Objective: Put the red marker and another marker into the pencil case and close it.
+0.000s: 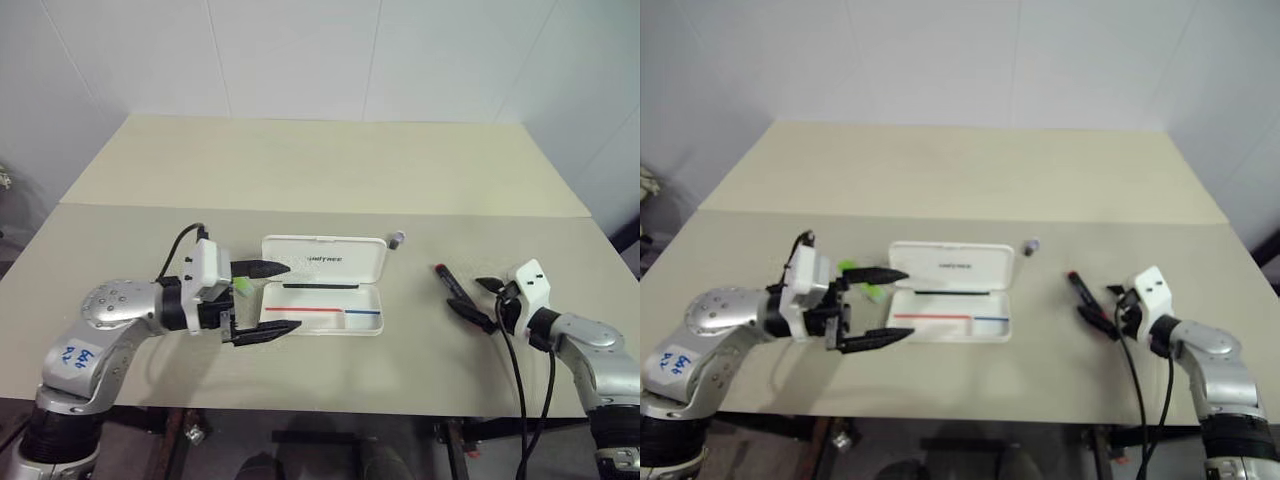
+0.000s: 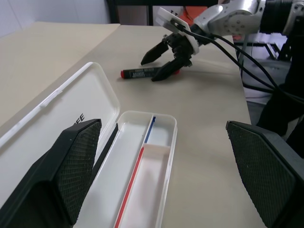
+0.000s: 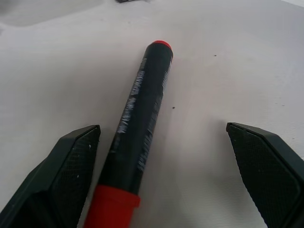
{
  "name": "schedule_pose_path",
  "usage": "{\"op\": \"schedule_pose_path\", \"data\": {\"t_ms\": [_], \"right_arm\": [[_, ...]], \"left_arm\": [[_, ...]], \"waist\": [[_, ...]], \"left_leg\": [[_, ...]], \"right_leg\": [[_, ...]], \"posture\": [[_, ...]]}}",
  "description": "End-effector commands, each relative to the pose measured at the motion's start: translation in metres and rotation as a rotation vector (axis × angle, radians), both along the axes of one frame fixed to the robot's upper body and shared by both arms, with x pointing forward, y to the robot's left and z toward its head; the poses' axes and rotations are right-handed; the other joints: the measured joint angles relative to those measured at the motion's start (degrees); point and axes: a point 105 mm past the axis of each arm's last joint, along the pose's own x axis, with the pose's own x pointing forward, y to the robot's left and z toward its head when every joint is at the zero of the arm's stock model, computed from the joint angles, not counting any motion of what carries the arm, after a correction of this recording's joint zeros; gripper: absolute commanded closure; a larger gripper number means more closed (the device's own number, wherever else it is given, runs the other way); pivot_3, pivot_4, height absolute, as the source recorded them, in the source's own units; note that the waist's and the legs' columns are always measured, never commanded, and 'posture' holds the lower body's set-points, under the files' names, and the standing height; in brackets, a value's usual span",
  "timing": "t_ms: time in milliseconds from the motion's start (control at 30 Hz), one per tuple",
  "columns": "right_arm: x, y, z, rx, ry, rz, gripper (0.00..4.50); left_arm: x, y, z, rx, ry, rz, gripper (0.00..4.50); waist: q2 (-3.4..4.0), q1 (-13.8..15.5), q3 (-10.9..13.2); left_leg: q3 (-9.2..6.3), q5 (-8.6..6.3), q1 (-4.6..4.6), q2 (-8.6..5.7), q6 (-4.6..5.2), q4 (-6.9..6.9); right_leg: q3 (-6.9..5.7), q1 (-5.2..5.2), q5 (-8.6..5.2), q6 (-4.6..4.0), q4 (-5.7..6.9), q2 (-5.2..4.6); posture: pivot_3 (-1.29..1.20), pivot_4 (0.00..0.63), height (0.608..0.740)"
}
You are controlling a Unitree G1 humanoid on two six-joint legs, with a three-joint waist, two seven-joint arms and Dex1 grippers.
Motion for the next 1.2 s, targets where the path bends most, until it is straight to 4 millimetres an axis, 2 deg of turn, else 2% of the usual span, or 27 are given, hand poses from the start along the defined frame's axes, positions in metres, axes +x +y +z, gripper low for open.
{"op": "schedule_pose_path", "data": {"t_ms": [33,133,333,433,567,767,833,900,1033,1100,1200], "right_arm": [[0.002,-0.006,-0.010,-0.002,0.040,-0.048,0.18],[0.003,-0.008,-0.012,0.009,0.045,-0.058,0.88],[0.005,-0.010,-0.012,0.011,0.024,-0.057,2.97],[0.007,-0.009,-0.009,0.015,-0.003,-0.048,3.88],[0.014,-0.002,0.008,0.031,-0.080,-0.016,3.87],[0.033,0.009,0.061,0.168,-0.242,-0.021,3.87],[0.038,0.023,0.087,0.204,-0.309,0.011,3.87],[0.039,0.045,0.121,0.232,-0.391,0.081,3.87],[0.036,0.074,0.153,0.247,-0.452,0.171,3.87],[0.025,0.107,0.174,0.228,-0.486,0.312,3.87],[0.004,0.143,0.186,0.176,-0.485,0.497,3.87]], "left_arm": [[-0.001,0.009,0.013,-0.002,-0.048,0.018,0.01],[0.002,0.014,0.016,0.003,-0.062,0.041,0.00],[0.002,0.018,0.021,-0.005,-0.070,0.059,0.00],[0.000,0.020,0.020,-0.006,-0.065,0.060,0.00],[-0.002,0.024,0.018,-0.021,-0.046,0.055,0.00],[0.002,0.036,0.017,-0.020,-0.041,0.101,0.00],[0.003,0.042,0.023,-0.057,-0.065,0.119,0.00],[0.005,0.048,0.022,-0.050,-0.065,0.139,0.00],[0.005,0.054,0.019,-0.033,-0.055,0.154,0.00],[0.004,0.058,0.014,-0.017,-0.044,0.165,0.00],[0.004,0.062,0.011,-0.008,-0.040,0.177,0.00]], "waist": [[-0.02,-0.3,0.0],[-0.04,-0.8,0.0],[-0.10,-0.8,-0.1],[-0.10,-0.8,-0.1],[-0.09,-0.9,-0.1],[0.00,-1.3,0.0],[0.00,-1.3,0.0],[0.05,-1.4,0.0],[0.07,-1.2,0.0],[0.08,-1.1,0.0],[0.08,-1.1,0.0]], "left_leg": [[0.00,0.00,0.00,0.00,0.00,0.01],[0.00,0.02,0.05,0.00,0.03,0.00],[-0.05,0.10,0.09,-0.02,0.13,0.14],[-0.09,0.11,0.11,-0.03,0.18,0.25],[-0.09,0.11,0.10,-0.01,0.20,0.22],[-0.05,0.12,0.11,0.03,0.18,-0.08],[-0.05,0.12,-0.01,0.04,0.17,-0.17],[-0.06,0.13,-0.15,0.07,0.16,-0.25],[-0.06,0.12,-0.30,0.12,0.13,-0.34],[-0.07,0.11,-0.33,0.12,0.15,-0.35],[-0.09,0.08,-0.41,0.14,0.18,-0.37]], "right_leg": [[0.00,0.02,0.03,-0.02,-0.02,0.00],[0.00,0.10,0.12,-0.01,-0.08,0.00],[0.00,0.34,0.38,0.09,-0.27,-0.01],[-0.01,0.55,0.52,0.14,-0.46,-0.01],[-0.02,0.58,0.58,0.16,-0.59,-0.01],[-0.03,0.45,0.57,0.15,-0.70,-0.01],[-0.03,0.25,0.56,0.13,-0.68,-0.01],[0.02,-0.04,0.55,0.11,-0.62,-0.01],[0.02,-0.23,0.54,0.09,-0.54,0.00],[0.02,-0.23,0.54,0.08,-0.54,-0.03],[0.01,-0.28,0.53,0.08,-0.58,-0.05]], "posture": [[0.00,0.150,0.740],[0.00,0.150,0.740],[0.00,0.150,0.740],[0.00,0.150,0.740],[0.00,0.150,0.740],[0.00,0.150,0.740],[0.00,0.150,0.740],[0.00,0.150,0.740],[0.00,0.150,0.740],[0.00,0.150,0.740],[0.00,0.150,0.740]]}}
